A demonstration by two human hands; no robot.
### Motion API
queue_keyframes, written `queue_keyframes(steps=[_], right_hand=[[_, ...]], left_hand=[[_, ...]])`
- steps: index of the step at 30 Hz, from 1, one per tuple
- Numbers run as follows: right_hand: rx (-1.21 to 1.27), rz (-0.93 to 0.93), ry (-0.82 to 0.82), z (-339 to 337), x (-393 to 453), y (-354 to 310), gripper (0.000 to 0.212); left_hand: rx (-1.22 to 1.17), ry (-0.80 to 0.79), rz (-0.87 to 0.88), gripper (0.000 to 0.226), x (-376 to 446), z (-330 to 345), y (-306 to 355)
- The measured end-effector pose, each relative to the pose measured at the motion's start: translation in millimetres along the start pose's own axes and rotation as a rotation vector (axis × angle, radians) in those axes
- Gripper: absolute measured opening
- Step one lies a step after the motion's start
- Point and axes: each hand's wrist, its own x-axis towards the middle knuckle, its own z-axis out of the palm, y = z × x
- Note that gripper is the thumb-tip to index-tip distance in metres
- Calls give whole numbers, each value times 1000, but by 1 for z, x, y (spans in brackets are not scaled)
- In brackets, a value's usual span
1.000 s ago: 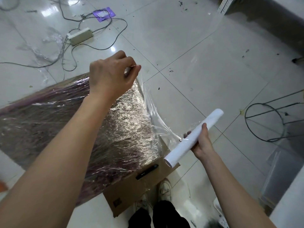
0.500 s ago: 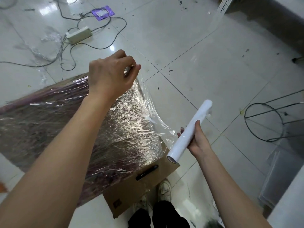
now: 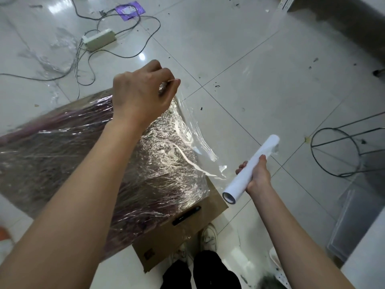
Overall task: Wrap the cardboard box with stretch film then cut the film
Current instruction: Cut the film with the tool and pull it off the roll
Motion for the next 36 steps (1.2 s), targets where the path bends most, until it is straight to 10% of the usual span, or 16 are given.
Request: queue_keyframes(steps=[36], right_hand=[[-27,-137,389,-43,17,15,52]], left_hand=[[-6,37,14,32,-4,2,3]])
